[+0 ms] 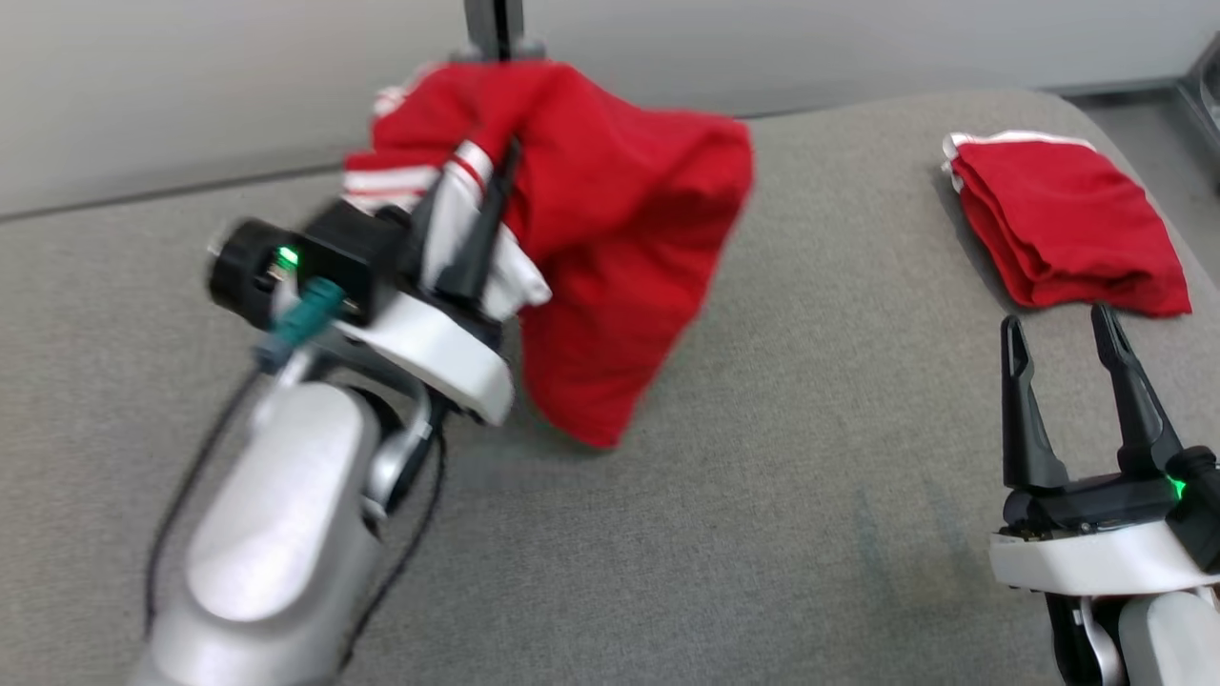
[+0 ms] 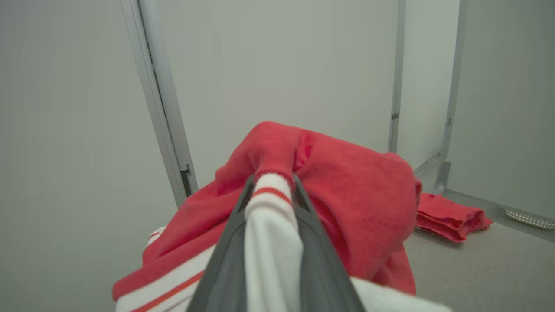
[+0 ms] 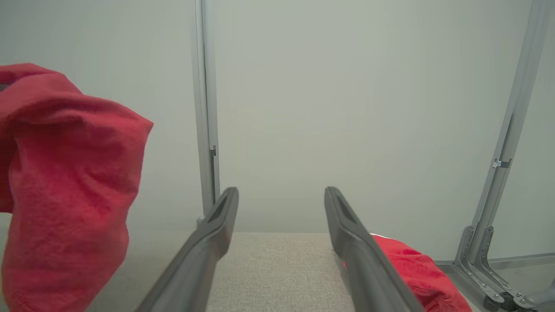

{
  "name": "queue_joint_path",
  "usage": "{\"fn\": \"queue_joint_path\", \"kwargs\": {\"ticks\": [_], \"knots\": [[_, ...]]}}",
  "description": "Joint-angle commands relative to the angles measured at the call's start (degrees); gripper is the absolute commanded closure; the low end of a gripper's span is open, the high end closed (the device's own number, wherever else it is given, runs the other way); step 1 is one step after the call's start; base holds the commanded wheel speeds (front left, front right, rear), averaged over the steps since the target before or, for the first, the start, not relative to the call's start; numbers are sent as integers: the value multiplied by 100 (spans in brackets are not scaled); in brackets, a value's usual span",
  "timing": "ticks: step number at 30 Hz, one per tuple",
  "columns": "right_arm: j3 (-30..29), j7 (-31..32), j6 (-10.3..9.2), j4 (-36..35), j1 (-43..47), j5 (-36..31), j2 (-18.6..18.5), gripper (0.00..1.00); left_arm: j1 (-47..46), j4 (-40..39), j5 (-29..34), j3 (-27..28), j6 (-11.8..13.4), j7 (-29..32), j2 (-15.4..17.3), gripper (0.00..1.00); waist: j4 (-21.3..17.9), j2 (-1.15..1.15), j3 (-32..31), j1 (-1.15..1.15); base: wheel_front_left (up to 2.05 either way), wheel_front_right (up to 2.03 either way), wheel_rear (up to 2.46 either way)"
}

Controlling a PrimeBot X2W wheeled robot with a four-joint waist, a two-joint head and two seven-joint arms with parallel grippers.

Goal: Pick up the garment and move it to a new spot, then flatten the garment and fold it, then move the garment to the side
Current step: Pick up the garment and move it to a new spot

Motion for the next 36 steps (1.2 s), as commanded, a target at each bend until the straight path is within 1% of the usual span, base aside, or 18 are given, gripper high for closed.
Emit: {"fn": "queue_joint_path", "kwargs": {"ticks": [1, 2, 5, 8, 12, 13, 14, 15, 17, 19, 21, 23, 27, 30, 32, 36], "knots": [[16, -3, -12, -34, -105, 29, 39, 0, 120, 93, 72, -78, 24, -38, -8, 100, -305, 0, 412, 0, 0, 0, 0], [-9, -3, -12, -72, -158, 42, 73, 0, 249, 303, 136, -328, -23, -130, -186, 100, -363, 0, 632, 0, 0, 0, 0], [-30, -3, -12, -110, -252, 56, 119, 0, 476, 677, 143, -732, -135, -248, -427, 100, -395, 0, 947, 0, 0, 0, 0], [-68, -3, -12, -144, -322, 50, 164, 0, 684, 1020, 52, -1116, -266, -356, -576, 100, -387, 0, 1185, 0, 0, 0, 0], [-121, -2, -12, -123, -397, 74, 213, 0, 857, 1327, -88, -1525, -329, -560, -691, 100, -313, 0, 1353, 0, 0, 0, 0], [-95, -3, -12, -119, -414, 80, 227, 0, 877, 1390, -118, -1616, -332, -608, -701, 98, -287, 0, 1375, 0, 0, 0, 0], [-57, -3, -12, -112, -429, 74, 237, 0, 888, 1441, -133, -1702, -335, -666, -709, 56, -259, 0, 1386, 0, 0, 0, 0], [-24, -3, -12, -103, -447, 73, 245, 0, 886, 1485, -160, -1775, -323, -724, -714, 0, -228, 0, 1387, 0, 0, 0, 0], [23, -3, -12, -79, -472, 70, 247, 0, 884, 1552, -237, -1922, -309, -808, -723, 0, -147, 0, 1364, 0, 0, 0, 0], [57, -3, -12, -57, -452, 65, 250, 0, 844, 1451, -364, -2039, -261, -950, -725, 0, -39, 0, 1289, 0, 0, 0, 0], [81, -3, -12, -30, -386, 51, 220, 0, 817, 1283, -484, -2087, -154, -1087, -731, 0, 102, 0, 1154, 0, 0, 0, 0], [139, -3, -12, 4, -306, 40, 190, 0, 846, 1067, -582, -2009, -9, -1185, -731, 0, 249, 0, 979, 0, 0, 0, 0], [252, -3, -12, 77, -108, 38, 155, 0, 1126, 601, -524, -1600, 378, -1269, -684, 0, 556, 0, 520, 0, 0, 0, 0], [318, -3, -12, 157, 47, 53, 156, 0, 1498, 106, -431, -1089, 657, -1273, -610, 0, 776, 0, 134, 0, 0, 0, 0], [388, -3, -12, 204, 155, 59, 179, 0, 1851, -136, -285, -777, 794, -1267, -500, 0, 882, 0, -94, 0, 0, 0, 0], [419, -3, -12, 292, 426, 20, 238, 0, 2544, -424, -146, -219, 900, -1267, -445, 0, 1064, 0, -558, 0, 0, 0, 0]]}}
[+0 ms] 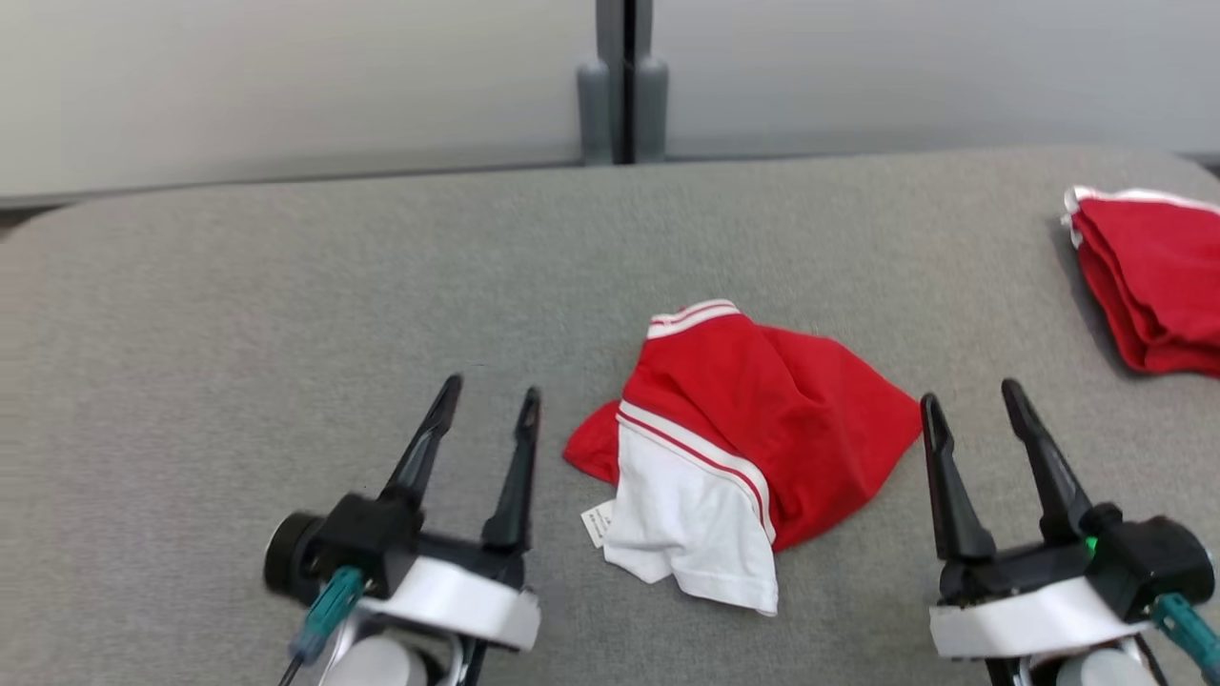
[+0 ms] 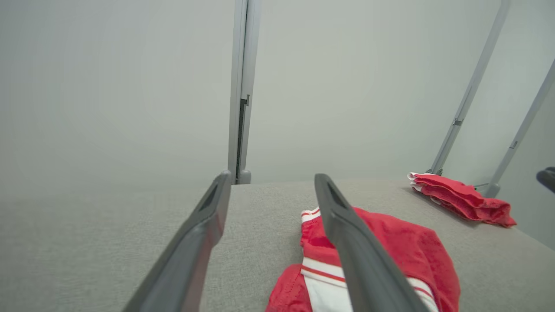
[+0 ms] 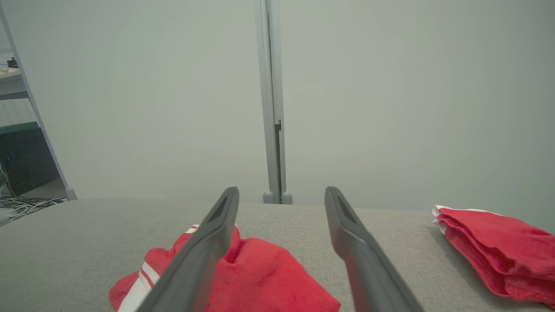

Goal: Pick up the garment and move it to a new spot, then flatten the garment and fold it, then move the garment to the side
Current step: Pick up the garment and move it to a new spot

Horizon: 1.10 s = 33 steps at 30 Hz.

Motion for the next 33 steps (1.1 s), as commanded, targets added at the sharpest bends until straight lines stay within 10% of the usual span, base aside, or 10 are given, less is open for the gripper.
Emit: {"fn": "queue_joint_path", "kwargs": {"ticks": [1, 14, 33], "knots": [[-27, -3, -12, 37, 180, -42, 10, 0, 232, -87, 117, 178, 39, -1, 35, 0, 333, 0, -555, 0, 0, 0, 0], [-156, -3, -12, -76, 953, -276, 159, 0, 1687, -372, 915, 1291, -7, -1, -159, 0, 384, 0, -943, 0, 0, 0, 0], [-283, -2, -12, -72, 1088, -308, 228, 0, 1823, -126, 1253, 1357, -250, -1, -260, 0, 464, 0, -1073, 0, 0, 0, 0]]}}
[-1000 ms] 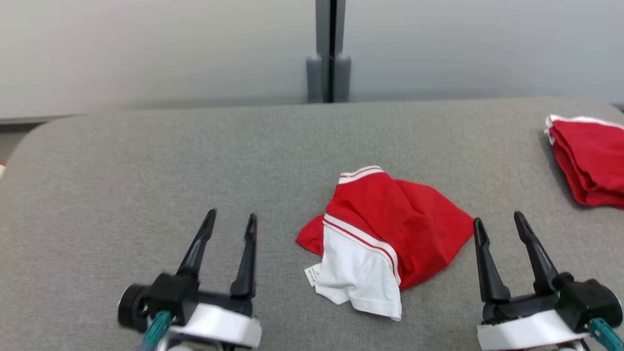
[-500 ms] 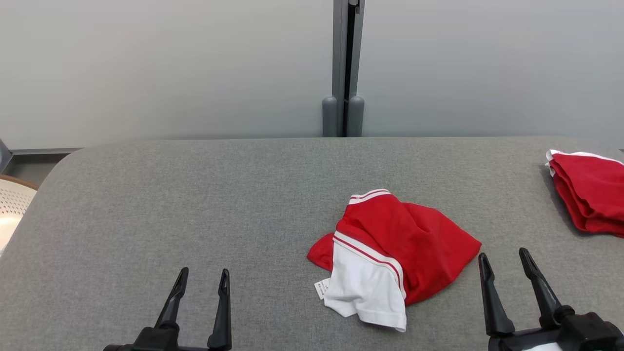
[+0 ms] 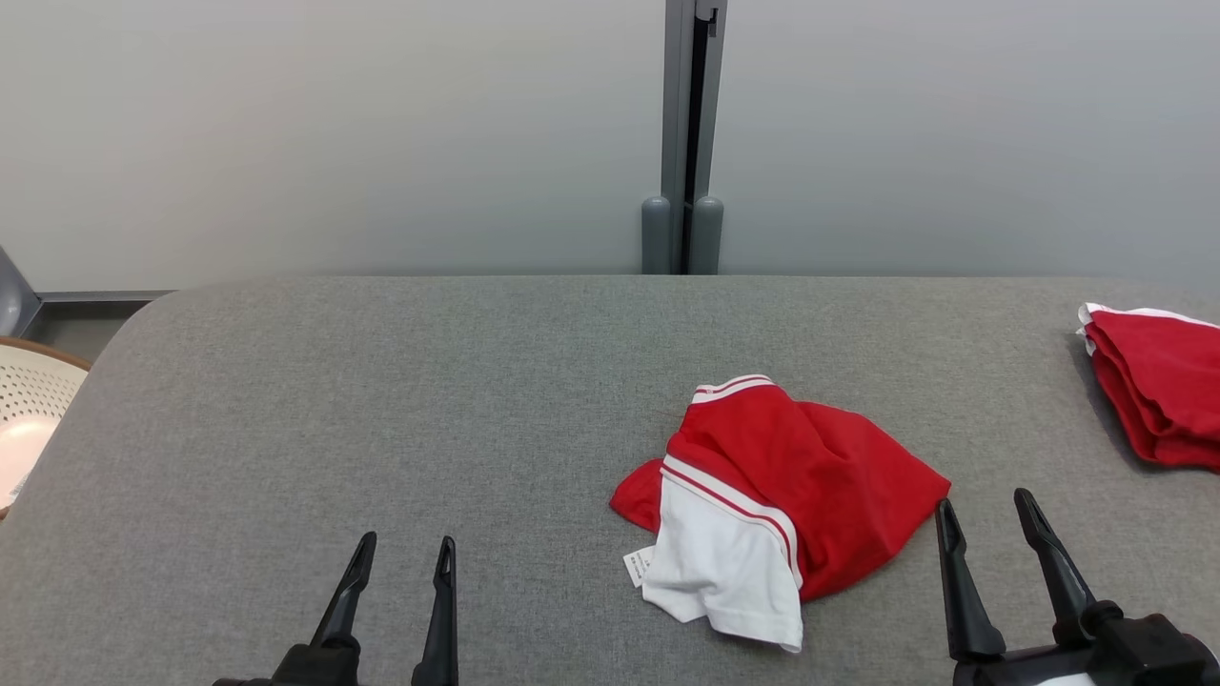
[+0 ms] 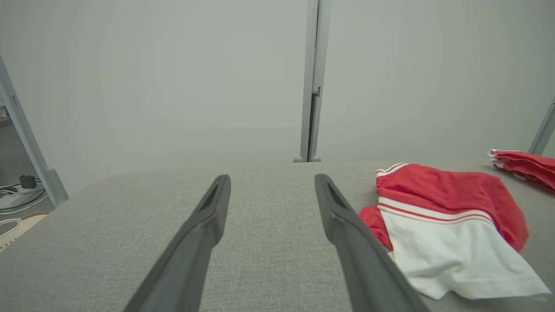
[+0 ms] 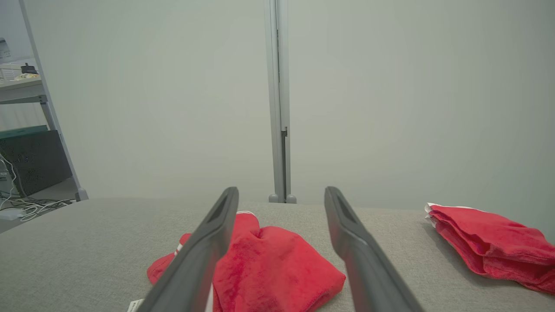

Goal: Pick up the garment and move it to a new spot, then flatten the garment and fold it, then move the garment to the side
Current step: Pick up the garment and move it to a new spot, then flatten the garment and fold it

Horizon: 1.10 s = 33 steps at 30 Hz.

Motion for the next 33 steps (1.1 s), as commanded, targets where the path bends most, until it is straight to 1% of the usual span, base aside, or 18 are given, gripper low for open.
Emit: {"fn": "queue_joint_path", "kwargs": {"ticks": [1, 13, 19, 22, 25, 26, 29, 33], "knots": [[0, -2, -12, -9, 59, -20, -7, 0, 24, 10, -10, -14, 4, 0, 15, 0, 18, 0, 8, 0, 0, 0, 0], [-28, -2, -12, 10, 24, 49, 0, 0, -75, 40, 23, -72, 54, 0, 15, 0, 57, 0, 95, 0, 0, 0, 0], [-19, -2, -12, -21, -37, 55, -12, 0, -164, 100, 44, -138, -19, 0, 13, 0, 2, 0, 205, 0, 0, 0, 0], [-52, -2, -12, -48, -82, 62, -50, 0, -372, 227, 37, -278, -151, 0, 12, 0, -43, 0, 344, 0, 0, 0, 0], [-60, -2, -12, -97, -177, 53, -84, 0, -748, 478, -48, -524, -359, 0, 13, 0, -119, 0, 594, 0, 0, 0, 0], [-12, -2, -12, -148, -338, 55, -127, 0, -1162, 730, -123, -716, -501, 0, 16, 0, -199, 0, 880, 0, 0, 0, 0], [50, -2, -12, -192, -553, 68, -204, 0, -1809, 1283, -222, -1066, -741, 0, 17, 0, -355, 0, 1308, 0, 0, 0, 0], [54, -2, -12, -236, -829, 96, -245, 0, -2771, 2142, -478, -1563, -983, 65, 19, 0, -575, 0, 1778, 0, 0, 0, 0]]}}
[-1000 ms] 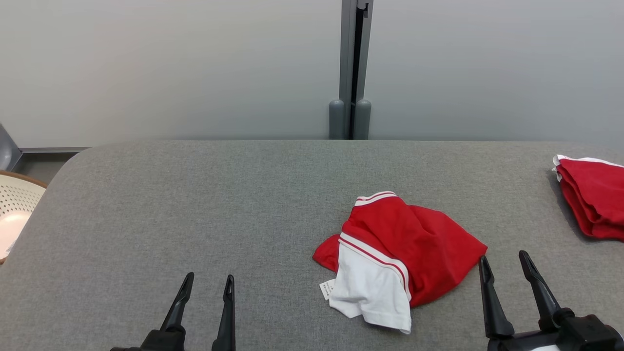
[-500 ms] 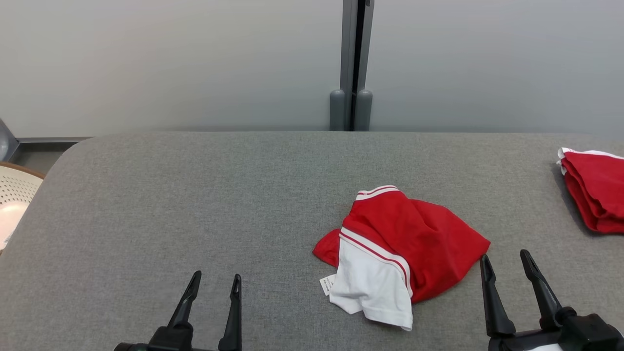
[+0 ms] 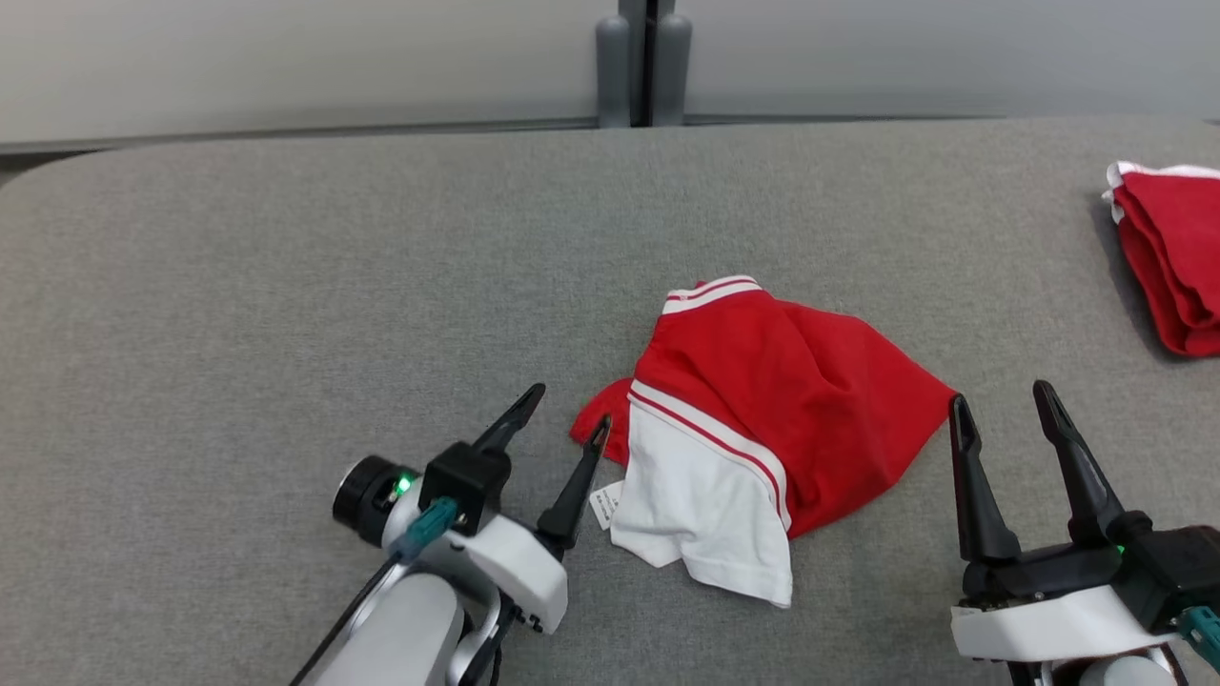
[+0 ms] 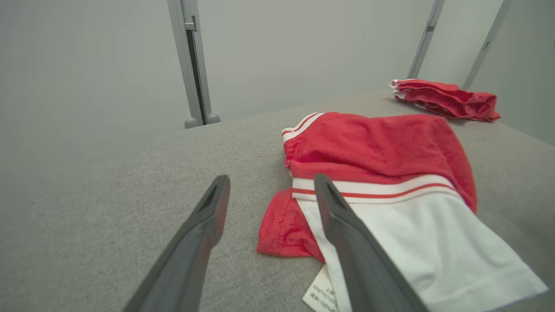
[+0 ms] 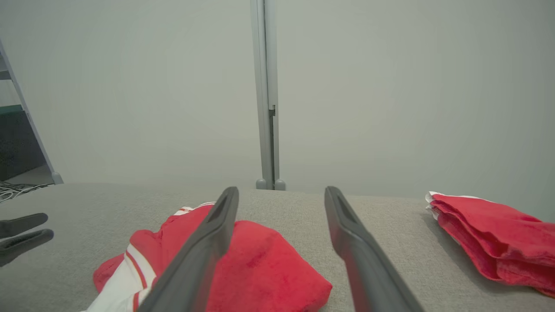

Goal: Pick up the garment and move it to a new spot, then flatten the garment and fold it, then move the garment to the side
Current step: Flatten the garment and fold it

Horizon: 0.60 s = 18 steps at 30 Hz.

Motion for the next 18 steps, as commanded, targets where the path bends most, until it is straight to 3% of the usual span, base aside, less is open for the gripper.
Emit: {"fn": "queue_joint_path", "kwargs": {"ticks": [1, 6, 14, 15, 16, 17, 18], "knots": [[-1, -2, -12, -15, -101, 35, -31, 0, -270, 164, -64, -86, -51, 25, 26, 0, -306, 0, 445, 0, 0, 0, 0], [13, -2, -12, -12, -301, 61, 15, 0, -1031, 885, -264, -399, -121, 92, 28, 0, -592, 0, 739, 0, 0, 0, 0], [-41, -2, -12, -11, -409, 99, 105, 0, -1476, 1531, -294, -594, -131, 37, 28, 0, -879, 0, 891, 0, 0, 0, 0], [-55, -2, -12, -6, -411, 101, 113, 0, -1505, 1576, -266, -627, -140, 30, 27, 23, -899, 0, 898, 0, 0, 0, 0], [-66, -2, -12, -2, -409, 102, 124, 0, -1521, 1612, -253, -646, -136, 12, 30, 58, -915, 0, 901, 0, 0, 0, 0], [-76, -2, -12, 2, -405, 104, 133, 0, -1538, 1630, -230, -671, -143, -4, 32, 82, -930, 0, 903, 0, 0, 0, 0], [-90, -2, -12, 5, -404, 105, 139, 0, -1572, 1617, -198, -692, -147, -13, 35, 100, -941, 0, 902, 0, 0, 0, 0]]}}
